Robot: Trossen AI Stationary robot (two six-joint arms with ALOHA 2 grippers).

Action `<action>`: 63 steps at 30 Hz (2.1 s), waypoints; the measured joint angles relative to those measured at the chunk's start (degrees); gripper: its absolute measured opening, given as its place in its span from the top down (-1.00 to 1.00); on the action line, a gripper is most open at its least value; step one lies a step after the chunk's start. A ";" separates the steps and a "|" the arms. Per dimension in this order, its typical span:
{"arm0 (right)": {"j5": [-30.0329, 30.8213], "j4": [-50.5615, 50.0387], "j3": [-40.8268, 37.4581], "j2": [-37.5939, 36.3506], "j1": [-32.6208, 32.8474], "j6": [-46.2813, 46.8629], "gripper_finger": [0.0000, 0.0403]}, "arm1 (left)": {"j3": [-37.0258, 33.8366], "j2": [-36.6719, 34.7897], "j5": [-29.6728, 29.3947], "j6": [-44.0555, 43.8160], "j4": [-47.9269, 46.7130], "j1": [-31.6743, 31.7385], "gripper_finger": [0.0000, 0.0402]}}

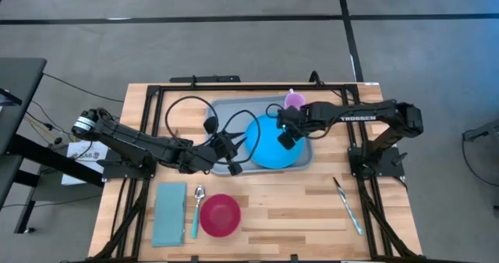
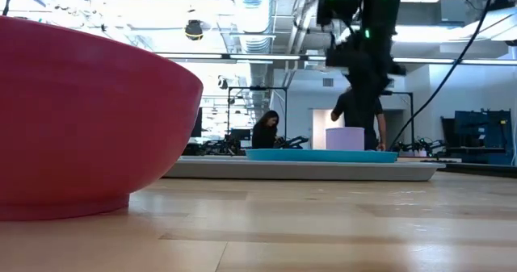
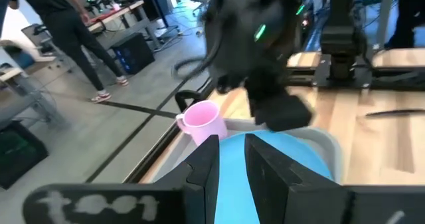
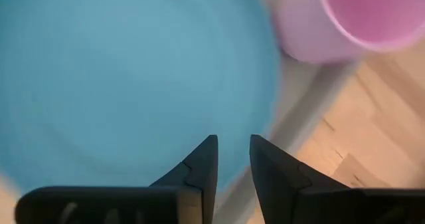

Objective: Set up tray
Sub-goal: Put the blue plate on the gray tray, then put the red bowl on the blue plate

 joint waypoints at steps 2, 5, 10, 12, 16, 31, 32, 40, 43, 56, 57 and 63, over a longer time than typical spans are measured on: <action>-0.02 -0.86 3.04 0.00 2.36 -1.75 0.59 | 0.00 0.00 -0.10 -0.03 -0.40 0.00 0.69; 0.15 -3.69 7.64 0.00 5.93 -3.77 0.59 | 0.00 0.00 0.37 -1.05 -1.38 -0.08 0.69; 0.20 -11.99 15.76 -0.02 11.52 -7.35 0.59 | 0.00 0.01 8.61 -8.63 -1.40 -0.20 0.69; 0.15 -14.99 18.62 -0.02 13.38 -10.12 0.59 | 0.00 0.02 13.52 -9.96 -0.82 -0.16 0.69; 0.80 -21.84 20.95 -0.08 17.78 -9.13 0.59 | 0.00 0.02 17.94 -5.92 1.30 0.15 0.69; 20.31 -28.85 12.54 -11.68 44.06 4.93 0.59 | 0.00 0.61 18.12 -6.48 -0.16 1.08 0.69; 21.70 -28.18 10.67 -14.24 46.16 6.66 0.59 | 0.00 0.59 19.86 -7.86 -1.19 1.02 0.69; 36.55 -4.82 -12.48 -36.20 64.82 10.79 0.59 | 0.00 0.59 27.90 -27.17 -17.86 -0.32 0.69; 39.50 5.34 -21.54 -42.04 68.58 7.45 0.59 | 0.00 0.59 35.28 -33.14 -26.07 -0.90 0.69; 41.05 7.83 -28.97 -55.34 68.15 5.90 0.59 | -4.33 0.59 38.81 -35.23 -27.22 -8.43 0.69; 41.05 7.75 -28.97 -55.76 68.15 5.44 0.59 | -5.15 0.58 38.63 -35.14 -25.55 -8.89 0.69; 41.03 7.81 -28.97 -56.26 68.15 2.78 0.59 | -9.10 0.59 36.07 -35.48 -21.12 -10.57 0.66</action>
